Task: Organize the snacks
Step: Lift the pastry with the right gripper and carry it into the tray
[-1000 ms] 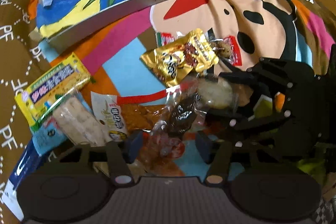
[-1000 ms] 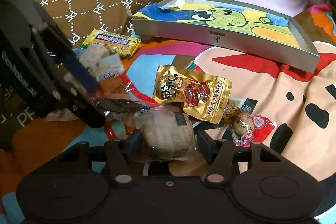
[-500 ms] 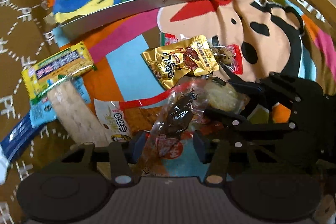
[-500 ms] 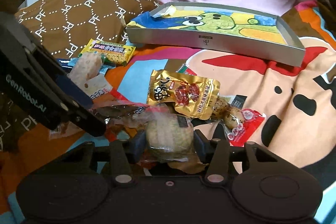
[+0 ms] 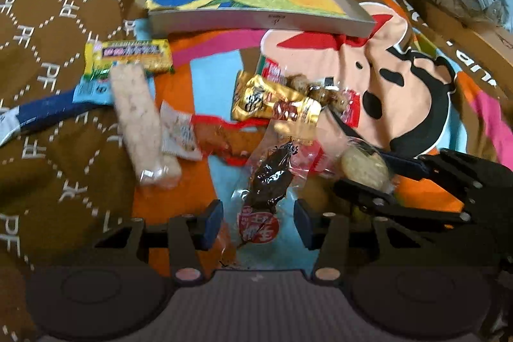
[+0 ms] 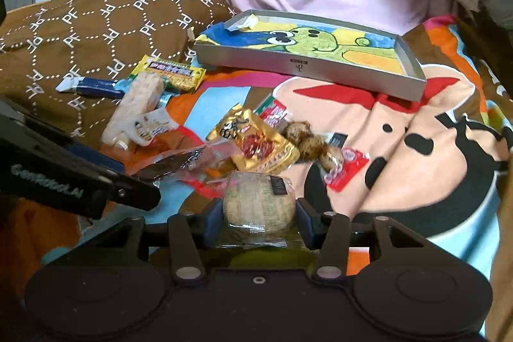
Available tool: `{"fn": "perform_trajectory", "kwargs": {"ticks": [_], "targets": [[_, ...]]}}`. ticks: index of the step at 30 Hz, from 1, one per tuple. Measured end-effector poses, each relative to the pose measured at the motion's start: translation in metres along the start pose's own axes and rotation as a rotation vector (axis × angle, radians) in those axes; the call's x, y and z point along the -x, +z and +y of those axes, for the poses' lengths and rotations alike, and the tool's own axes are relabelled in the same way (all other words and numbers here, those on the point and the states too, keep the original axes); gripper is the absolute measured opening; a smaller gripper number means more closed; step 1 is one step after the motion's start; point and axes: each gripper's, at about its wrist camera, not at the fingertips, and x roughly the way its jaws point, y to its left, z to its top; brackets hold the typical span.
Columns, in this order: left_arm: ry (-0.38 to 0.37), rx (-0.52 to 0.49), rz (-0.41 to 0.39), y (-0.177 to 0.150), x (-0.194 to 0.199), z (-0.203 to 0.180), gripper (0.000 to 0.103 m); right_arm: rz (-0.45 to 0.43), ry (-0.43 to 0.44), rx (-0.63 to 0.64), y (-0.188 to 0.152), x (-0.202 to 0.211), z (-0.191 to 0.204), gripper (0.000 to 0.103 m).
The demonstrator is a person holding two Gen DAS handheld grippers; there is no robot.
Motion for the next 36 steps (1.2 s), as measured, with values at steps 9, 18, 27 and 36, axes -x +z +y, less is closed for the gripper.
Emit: {"fn": "perform_trajectory", "kwargs": {"ticks": [9,18,27,36], "targets": [[-0.003,0.033,-0.074,0.004,0.016,0.007,0.053,-0.021,-0.014,-0.027,-0.004,0.013,0.006,0.05],[-0.003,0.07,-0.128,0.012,0.017,0.013,0.053,-0.075,-0.016,-0.032,0.015,0.012,0.002,0.05],[-0.02,0.111,-0.186,0.045,0.017,0.016,0.053,-0.162,-0.009,-0.006,0.063,0.002,-0.024,0.05],[0.014,0.174,-0.303,0.132,0.004,0.028,0.053,-0.231,-0.031,0.063,0.132,-0.036,-0.066,0.05]]}}
